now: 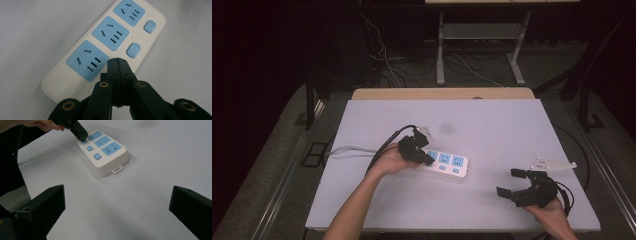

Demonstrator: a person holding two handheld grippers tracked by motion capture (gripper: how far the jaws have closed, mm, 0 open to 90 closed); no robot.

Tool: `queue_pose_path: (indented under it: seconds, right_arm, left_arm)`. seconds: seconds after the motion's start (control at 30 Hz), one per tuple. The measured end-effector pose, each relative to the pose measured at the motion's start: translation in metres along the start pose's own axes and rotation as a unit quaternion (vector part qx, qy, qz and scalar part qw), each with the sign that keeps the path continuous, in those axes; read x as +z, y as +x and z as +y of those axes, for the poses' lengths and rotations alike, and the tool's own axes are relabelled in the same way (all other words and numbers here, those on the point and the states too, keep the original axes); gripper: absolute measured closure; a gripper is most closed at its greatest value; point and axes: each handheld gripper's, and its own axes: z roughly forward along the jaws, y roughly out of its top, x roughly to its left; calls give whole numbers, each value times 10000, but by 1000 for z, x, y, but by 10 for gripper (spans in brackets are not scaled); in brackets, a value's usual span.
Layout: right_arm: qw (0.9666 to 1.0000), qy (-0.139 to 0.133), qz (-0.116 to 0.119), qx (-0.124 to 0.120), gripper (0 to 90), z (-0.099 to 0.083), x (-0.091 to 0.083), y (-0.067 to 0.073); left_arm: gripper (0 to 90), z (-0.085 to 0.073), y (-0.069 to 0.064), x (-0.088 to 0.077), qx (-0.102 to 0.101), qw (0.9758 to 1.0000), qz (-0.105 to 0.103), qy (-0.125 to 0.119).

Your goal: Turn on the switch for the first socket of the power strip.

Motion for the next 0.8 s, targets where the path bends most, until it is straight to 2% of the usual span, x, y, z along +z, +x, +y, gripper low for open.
queue_pose_path:
  seconds: [0.43,0.6,0.73,0.77,0.8]
  right_arm:
    - [10000,-11,-7,-14,0,0,-1,1]
    - [10000,-23,-10,-30,0,0,-1,1]
    - [10000,-41,-13,-27,0,0,-2,2]
    - [10000,-54,-10,-24,0,0,-3,1]
    - [10000,-54,-10,-24,0,0,-3,1]
  left_arm:
    - [896,-2,2,1,39,9999,-97,-8]
    - [897,-2,6,3,-171,9996,-220,-35]
    - [898,-4,9,3,-242,9992,-304,-61]
    - [899,-4,10,3,-293,9990,-339,-53]
    - [899,-5,13,4,-410,9980,-466,-63]
